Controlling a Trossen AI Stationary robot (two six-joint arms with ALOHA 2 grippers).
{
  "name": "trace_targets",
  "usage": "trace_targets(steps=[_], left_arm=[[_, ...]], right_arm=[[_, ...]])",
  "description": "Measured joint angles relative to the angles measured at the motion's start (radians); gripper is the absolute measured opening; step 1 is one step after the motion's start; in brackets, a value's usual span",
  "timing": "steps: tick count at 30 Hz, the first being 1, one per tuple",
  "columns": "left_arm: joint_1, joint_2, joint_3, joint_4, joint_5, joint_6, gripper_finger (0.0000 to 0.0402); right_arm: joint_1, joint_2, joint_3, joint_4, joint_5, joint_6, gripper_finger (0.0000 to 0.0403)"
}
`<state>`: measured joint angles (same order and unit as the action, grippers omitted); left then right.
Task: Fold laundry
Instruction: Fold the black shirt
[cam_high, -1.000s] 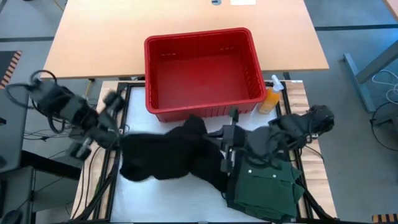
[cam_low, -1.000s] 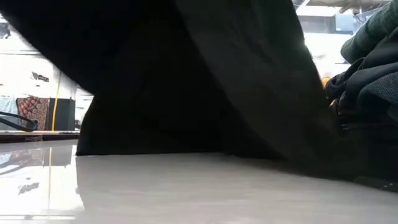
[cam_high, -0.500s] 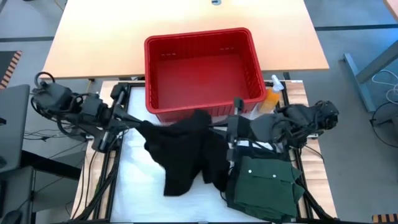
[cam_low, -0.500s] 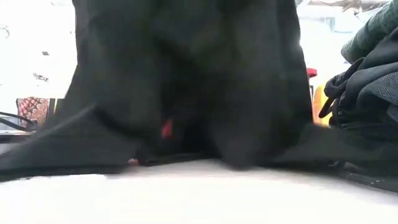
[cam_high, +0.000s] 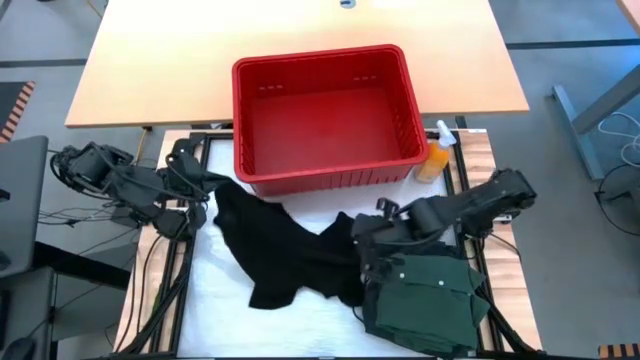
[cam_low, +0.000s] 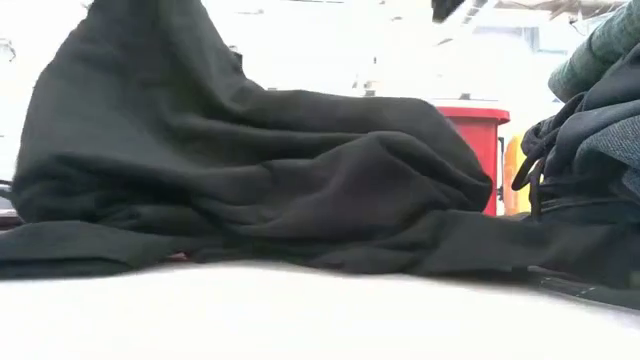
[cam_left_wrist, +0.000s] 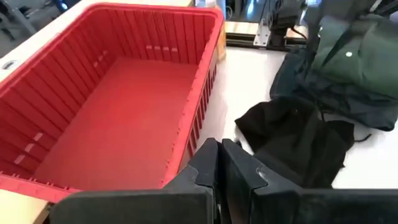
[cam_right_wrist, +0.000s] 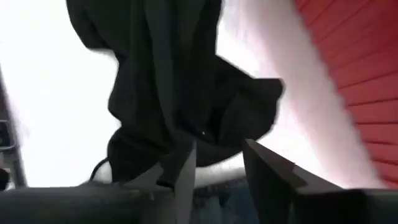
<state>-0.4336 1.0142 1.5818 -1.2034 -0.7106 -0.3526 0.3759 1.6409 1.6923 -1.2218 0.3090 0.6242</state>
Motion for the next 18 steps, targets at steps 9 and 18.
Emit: trace_targets(steps=[9,18], left_arm=[[0.003,0.0,-0.019,-0.033,0.053,-0.012,0.0],[0.003,0.0,-0.019,-0.042,0.078,-0.02,0.0]], right_arm=[[-0.044,-0.002,-0.336,0.377,-0.274,-0.091,0.0227],[-0.021,0.0,-0.412,0.41,-0.149,-0.37,0.0223]])
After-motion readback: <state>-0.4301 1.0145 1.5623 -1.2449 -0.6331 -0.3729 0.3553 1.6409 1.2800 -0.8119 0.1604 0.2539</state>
